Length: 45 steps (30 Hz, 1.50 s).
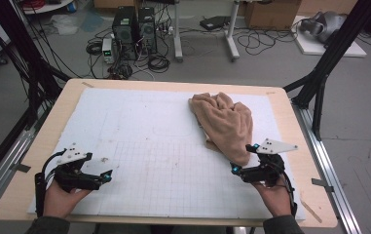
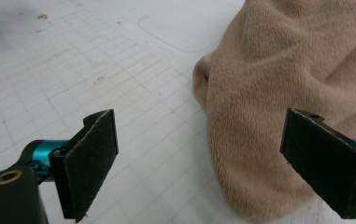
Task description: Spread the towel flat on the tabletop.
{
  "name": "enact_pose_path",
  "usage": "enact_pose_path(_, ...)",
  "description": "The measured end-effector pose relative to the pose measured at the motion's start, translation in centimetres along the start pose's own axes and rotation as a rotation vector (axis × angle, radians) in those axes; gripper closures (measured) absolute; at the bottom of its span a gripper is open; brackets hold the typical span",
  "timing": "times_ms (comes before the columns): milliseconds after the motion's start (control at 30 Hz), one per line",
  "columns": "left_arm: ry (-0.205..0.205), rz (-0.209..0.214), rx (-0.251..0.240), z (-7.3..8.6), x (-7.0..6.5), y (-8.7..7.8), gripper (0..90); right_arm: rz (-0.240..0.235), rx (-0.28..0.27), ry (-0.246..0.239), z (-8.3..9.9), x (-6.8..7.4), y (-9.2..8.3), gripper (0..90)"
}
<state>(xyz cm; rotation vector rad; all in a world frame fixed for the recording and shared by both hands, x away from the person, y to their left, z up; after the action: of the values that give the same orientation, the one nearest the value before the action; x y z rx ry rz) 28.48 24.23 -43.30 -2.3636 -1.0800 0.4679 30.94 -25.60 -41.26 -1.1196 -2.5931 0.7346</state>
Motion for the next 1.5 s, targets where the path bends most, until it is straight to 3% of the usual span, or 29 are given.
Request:
enact_pose_path(200, -0.001, 0.0, -0.009, -0.1, 0.2, -0.2, 1.7, -0.012, -0.002, -0.007, -2.4, -0.7, 1.3, 10.6)
enact_pose_path(433, -0.002, 0.005, -0.01, -0.1, 0.1, -0.1, 1.7, 0.005, 0.014, -0.039, -5.1, -1.7, 3.2, 10.7)
enact_pose_path(667, -0.008, 0.006, -0.005, -0.1, 0.2, 0.2, 1.8, 0.003, 0.094, -0.028, -5.0, -3.1, 6.2, 16.3)
enact_pose_path(800, -0.008, 0.013, 0.003, -0.2, 0.1, 0.6, 1.8, 0.011, 0.141, -0.034, -4.5, -4.0, 7.8, 26.5)
enact_pose_path(867, -0.008, 0.017, 0.005, -0.2, 0.1, 0.9, 1.8, 0.039, 0.156, -0.054, -4.3, -4.3, 8.4, 30.9)
enact_pose_path(1100, -0.003, 0.027, 0.014, -0.3, -0.3, 1.5, 1.8, 0.063, 0.217, -0.081, -3.7, -4.9, 9.9, 54.8)
enact_pose_path(1167, 0.001, 0.03, 0.018, -0.3, -0.3, 1.6, 1.8, 0.049, 0.227, -0.093, -3.6, -4.9, 9.9, 68.2)
enact_pose_path(1267, 0.001, 0.032, 0.017, -0.2, -0.3, 1.6, 1.8, 0.028, 0.233, -0.105, -3.7, -4.5, 9.9, 80.7)
enact_pose_path(1367, 0.0, 0.032, 0.014, -0.2, -0.3, 1.4, 1.8, 0.004, 0.226, -0.11, -4.0, -4.0, 9.7, 83.1)
enact_pose_path(1500, -0.001, 0.028, 0.005, -0.1, -0.3, 1.0, 1.9, -0.044, 0.176, -0.091, -4.7, -3.1, 8.9, 84.0)
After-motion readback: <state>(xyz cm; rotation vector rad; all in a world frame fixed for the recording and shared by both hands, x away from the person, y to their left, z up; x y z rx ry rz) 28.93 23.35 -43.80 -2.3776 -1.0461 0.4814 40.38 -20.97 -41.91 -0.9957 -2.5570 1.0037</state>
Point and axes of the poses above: each handheld gripper's, and its own axes: y roughly forward along the jaws, z roughly out of its underside, x roughly to its left, the point moved 4 cm from there along y, roughly forward along the jaws, and after that the axes turned 3 degrees about z, right-handed, at the moved point
